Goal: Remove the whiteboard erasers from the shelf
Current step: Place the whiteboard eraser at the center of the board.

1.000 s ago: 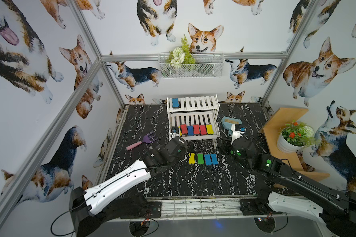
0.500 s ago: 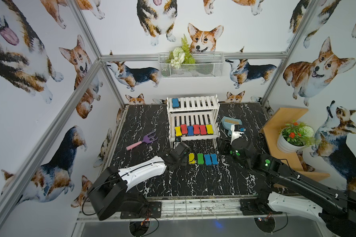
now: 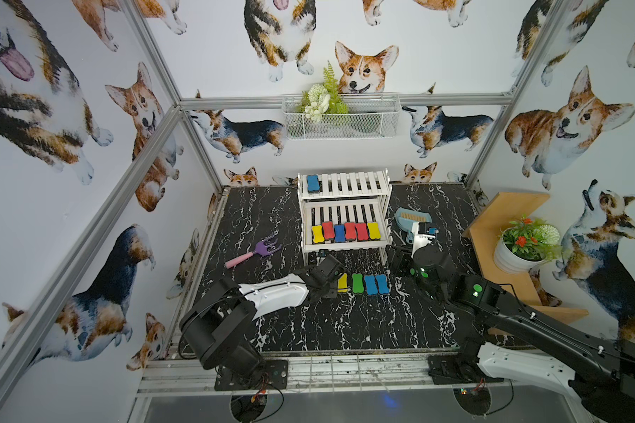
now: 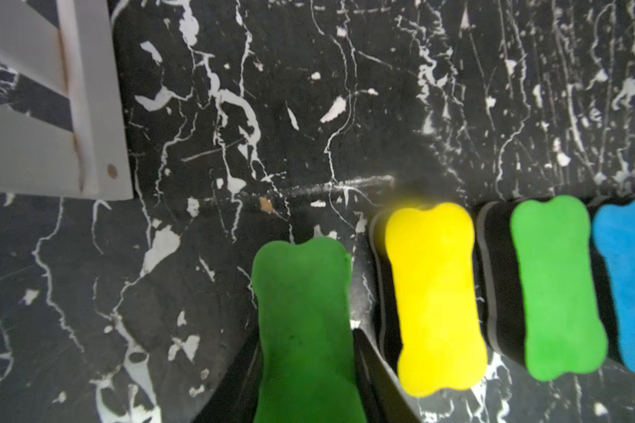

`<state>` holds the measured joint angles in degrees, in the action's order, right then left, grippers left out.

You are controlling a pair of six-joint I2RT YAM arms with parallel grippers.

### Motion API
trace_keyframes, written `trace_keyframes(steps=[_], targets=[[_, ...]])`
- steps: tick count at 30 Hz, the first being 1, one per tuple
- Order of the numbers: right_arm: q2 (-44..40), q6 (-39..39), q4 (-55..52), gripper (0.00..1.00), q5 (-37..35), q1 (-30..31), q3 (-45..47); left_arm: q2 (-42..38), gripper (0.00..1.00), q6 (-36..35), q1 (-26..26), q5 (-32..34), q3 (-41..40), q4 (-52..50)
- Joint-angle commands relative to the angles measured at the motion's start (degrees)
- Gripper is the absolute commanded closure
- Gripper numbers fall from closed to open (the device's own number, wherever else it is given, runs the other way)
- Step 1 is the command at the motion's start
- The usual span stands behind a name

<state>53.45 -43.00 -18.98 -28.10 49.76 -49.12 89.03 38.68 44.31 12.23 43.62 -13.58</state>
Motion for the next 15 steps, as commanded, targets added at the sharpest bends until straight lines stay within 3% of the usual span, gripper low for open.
trace_keyframes(steps=[1,7,11,15], targets=[[0.2,-0.2,1.4,0.46,-0.5,0.0,-0.5,0.3,0.57,-0.3,0.0,-0.1,0.5,-0.5],[0.1,-0.5,1.6,0.45,-0.6,0.0,-0.5,-2.0,0.43,0.1,0.3,0.2,0.7,-2.4],[-0.1,-0.4,1.7,0.44,-0.6,0.0,-0.8,-5.7,0.43,0.2,0.8,0.8,1.2,-6.0],[0.0,-0.2,1.8,0.44,-0.2,0.0,-1.1,-14.4,0.42,-0.2,0.9,-0.8,3.4,-10.5]])
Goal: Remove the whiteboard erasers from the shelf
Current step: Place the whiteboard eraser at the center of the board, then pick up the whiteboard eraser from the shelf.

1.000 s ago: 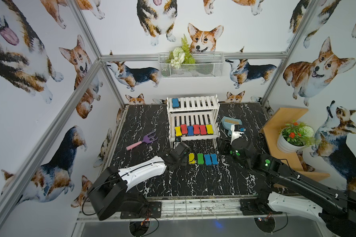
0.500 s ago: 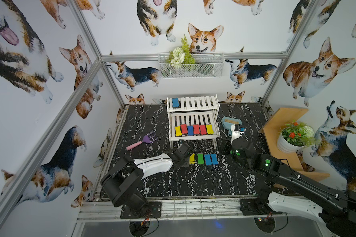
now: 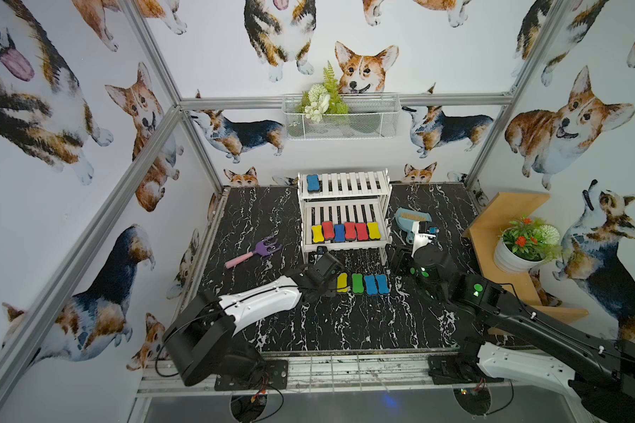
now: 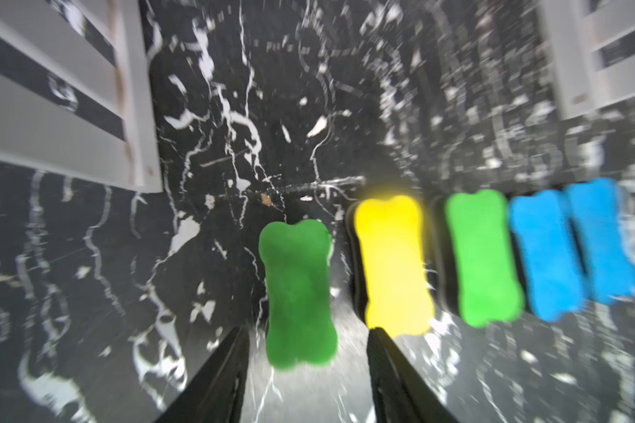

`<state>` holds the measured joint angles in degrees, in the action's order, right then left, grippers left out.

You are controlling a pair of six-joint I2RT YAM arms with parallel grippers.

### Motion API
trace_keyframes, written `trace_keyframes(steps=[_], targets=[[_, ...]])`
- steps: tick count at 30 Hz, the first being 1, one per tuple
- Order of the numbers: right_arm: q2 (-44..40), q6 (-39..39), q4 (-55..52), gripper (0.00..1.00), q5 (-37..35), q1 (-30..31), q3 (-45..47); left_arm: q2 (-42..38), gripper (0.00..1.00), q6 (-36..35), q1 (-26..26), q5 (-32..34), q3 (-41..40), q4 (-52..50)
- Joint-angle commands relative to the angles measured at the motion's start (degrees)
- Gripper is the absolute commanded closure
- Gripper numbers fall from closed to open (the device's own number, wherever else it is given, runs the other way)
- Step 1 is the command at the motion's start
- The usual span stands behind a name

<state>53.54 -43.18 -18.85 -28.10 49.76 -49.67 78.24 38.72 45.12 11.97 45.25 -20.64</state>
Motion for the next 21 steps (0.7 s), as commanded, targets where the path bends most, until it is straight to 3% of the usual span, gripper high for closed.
trace_keyframes(steps=[1,5,8,15,21], targets=[[-0.1,-0.1,1.8,0.44,-0.1,0.0,-0.4,-5.7,0.41,-0.9,0.1,-1.2,3.2,-4.4],[0.0,-0.2,2.9,0.44,0.5,0.0,-0.1,-8.1,0.40,-5.0,-0.7,-0.4,14.8,-11.0],[0.3,-0.2,3.0,0.44,0.7,-0.1,-0.2,-6.3,0.37,-9.9,-4.3,-1.2,26.5,-14.7],[0.8,-0.1,2.6,0.44,0.9,0.0,-0.8,4.9,0.37,-16.4,-17.7,-6.5,50.6,-20.2],[0.8,0.3,1.4,0.44,0.4,-0.1,-1.7,15.4,0.40,-19.3,-19.9,-3.6,63.3,-23.7]])
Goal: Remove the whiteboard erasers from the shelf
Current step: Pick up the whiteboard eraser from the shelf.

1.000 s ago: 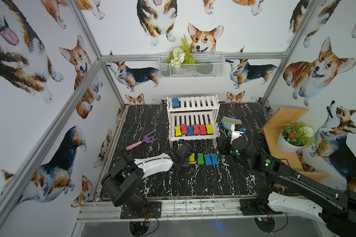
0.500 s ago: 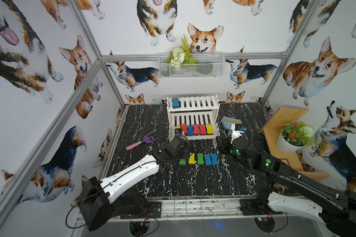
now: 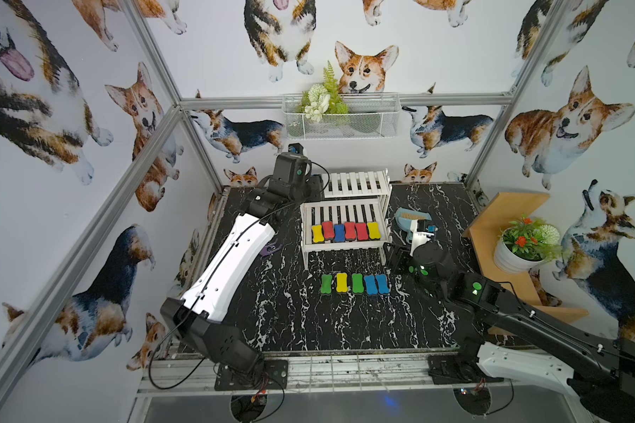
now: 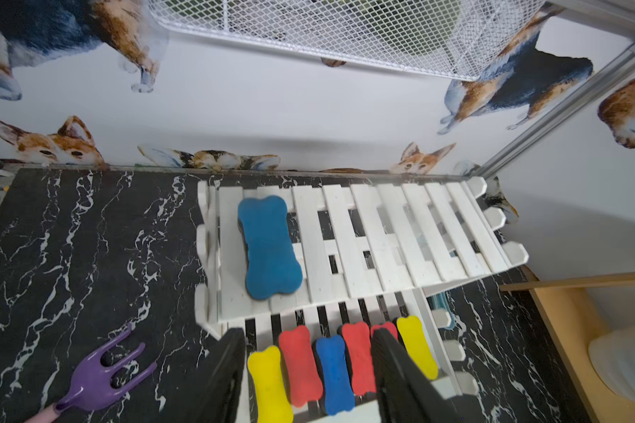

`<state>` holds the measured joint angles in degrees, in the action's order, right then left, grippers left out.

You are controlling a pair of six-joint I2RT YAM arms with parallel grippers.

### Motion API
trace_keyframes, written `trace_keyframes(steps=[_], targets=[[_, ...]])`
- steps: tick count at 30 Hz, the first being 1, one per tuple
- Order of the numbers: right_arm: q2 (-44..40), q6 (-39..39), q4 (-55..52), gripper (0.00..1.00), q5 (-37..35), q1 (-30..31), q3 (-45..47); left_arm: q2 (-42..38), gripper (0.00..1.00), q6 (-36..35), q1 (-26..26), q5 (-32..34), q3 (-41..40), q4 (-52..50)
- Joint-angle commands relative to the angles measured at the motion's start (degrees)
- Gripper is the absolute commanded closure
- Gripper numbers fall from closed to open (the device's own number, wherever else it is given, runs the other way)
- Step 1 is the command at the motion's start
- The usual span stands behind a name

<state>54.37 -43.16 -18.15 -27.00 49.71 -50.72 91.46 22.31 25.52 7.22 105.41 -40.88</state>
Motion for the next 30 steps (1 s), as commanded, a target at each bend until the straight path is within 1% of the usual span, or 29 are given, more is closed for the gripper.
trace_keyframes(steps=[1,5,11,14,23,26,30], targets=[[0.0,0.4,0.6,0.44,-0.7,-0.1,-0.7,3.1,0.40,-3.2,-0.3,1.9,4.6,-3.9],[-0.3,0.6,0.4,0.44,-1.1,-0.2,-0.9,8.3,0.40,-4.0,-0.4,4.6,9.3,-5.4],[-0.3,0.7,0.3,0.44,-1.2,-0.5,-0.6,12.3,0.39,-4.7,-0.3,7.3,12.8,-6.3],[-0.4,0.7,0.3,0.44,-1.1,-0.7,-0.5,13.7,0.38,-5.3,-0.3,9.3,13.5,-6.7],[-1.1,0.7,0.3,0.44,-0.7,-1.9,0.1,16.3,0.38,-6.4,-0.3,12.1,14.3,-7.1],[-1.3,0.5,0.4,0.44,-0.5,-2.2,0.4,17.3,0.42,-6.4,-0.3,11.9,14.3,-7.2],[-1.7,0.4,0.5,0.44,-0.3,-2.3,0.9,18.0,0.50,-6.1,-0.3,12.1,14.0,-7.3]])
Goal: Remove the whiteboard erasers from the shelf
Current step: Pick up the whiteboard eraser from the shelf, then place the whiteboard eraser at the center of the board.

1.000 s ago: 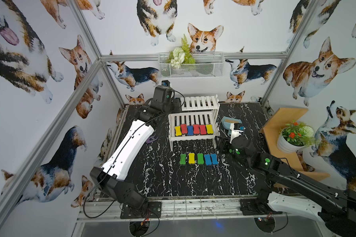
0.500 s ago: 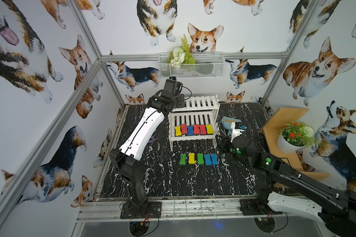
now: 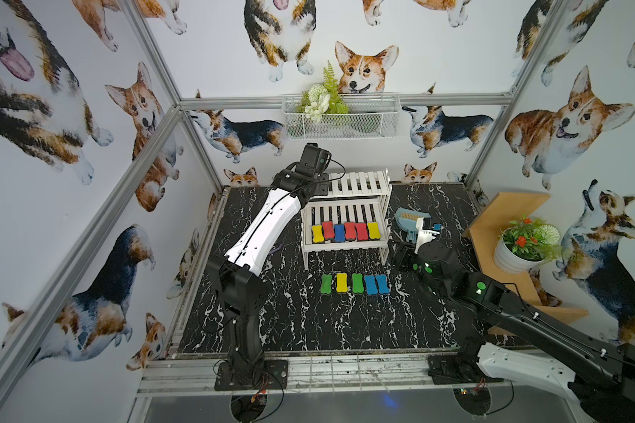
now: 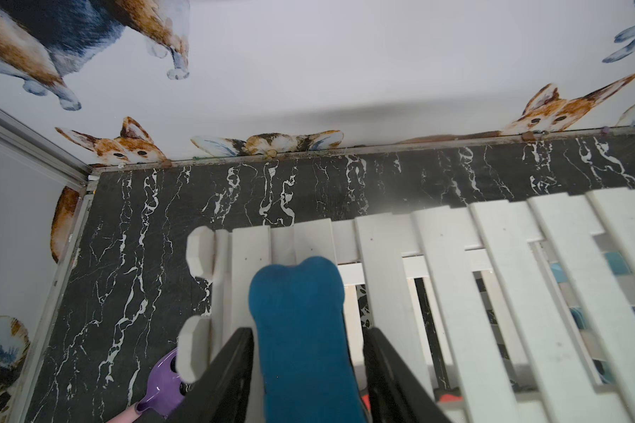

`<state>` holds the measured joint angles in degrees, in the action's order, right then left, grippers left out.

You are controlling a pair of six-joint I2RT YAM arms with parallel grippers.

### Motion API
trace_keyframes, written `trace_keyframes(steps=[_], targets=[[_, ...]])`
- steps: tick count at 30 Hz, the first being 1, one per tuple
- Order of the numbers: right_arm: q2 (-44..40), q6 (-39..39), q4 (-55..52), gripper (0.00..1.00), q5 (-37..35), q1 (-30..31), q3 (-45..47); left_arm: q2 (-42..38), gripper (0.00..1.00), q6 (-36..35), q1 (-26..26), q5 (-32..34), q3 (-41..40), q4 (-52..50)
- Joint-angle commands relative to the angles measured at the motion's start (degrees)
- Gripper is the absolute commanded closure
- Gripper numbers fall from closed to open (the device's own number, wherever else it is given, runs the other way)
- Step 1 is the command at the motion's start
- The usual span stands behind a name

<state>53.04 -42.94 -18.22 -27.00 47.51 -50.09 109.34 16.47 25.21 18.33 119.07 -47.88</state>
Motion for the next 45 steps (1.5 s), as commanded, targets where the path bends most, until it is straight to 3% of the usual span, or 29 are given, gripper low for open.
trace_keyframes(steps=[1,6,11,23,27,37,41,45], targets=[[-0.5,0.1,0.5,0.43,-0.4,-0.1,0.3,0.1,0.52,-0.2,0.0,1.0,0.2,-0.2],[-0.6,0.1,0.5,0.43,-0.3,-0.3,0.3,-1.2,0.61,0.1,0.1,0.6,0.3,0.5],[-0.7,0.1,0.5,0.43,-0.1,-0.4,0.2,-8.3,0.62,1.0,2.2,1.5,-4.2,3.0],[-2.5,-0.2,1.1,0.44,1.0,-0.7,2.3,-38.4,0.62,8.6,8.9,3.1,-42.9,11.3],[-2.8,-0.2,1.3,0.44,1.1,-0.9,2.9,-44.9,0.62,13.0,12.7,3.2,-55.7,13.0],[-2.5,-0.3,1.8,0.43,1.0,-0.9,3.1,-49.4,0.64,23.7,16.2,-4.3,-76.7,20.2],[-2.1,-0.6,2.2,0.43,1.4,-1.0,3.2,-46.5,0.64,25.7,15.8,-7.5,-83.9,25.9],[-1.3,-0.3,2.2,0.43,1.5,-1.0,2.2,-41.1,0.65,24.4,13.3,-8.9,-85.1,30.1]])
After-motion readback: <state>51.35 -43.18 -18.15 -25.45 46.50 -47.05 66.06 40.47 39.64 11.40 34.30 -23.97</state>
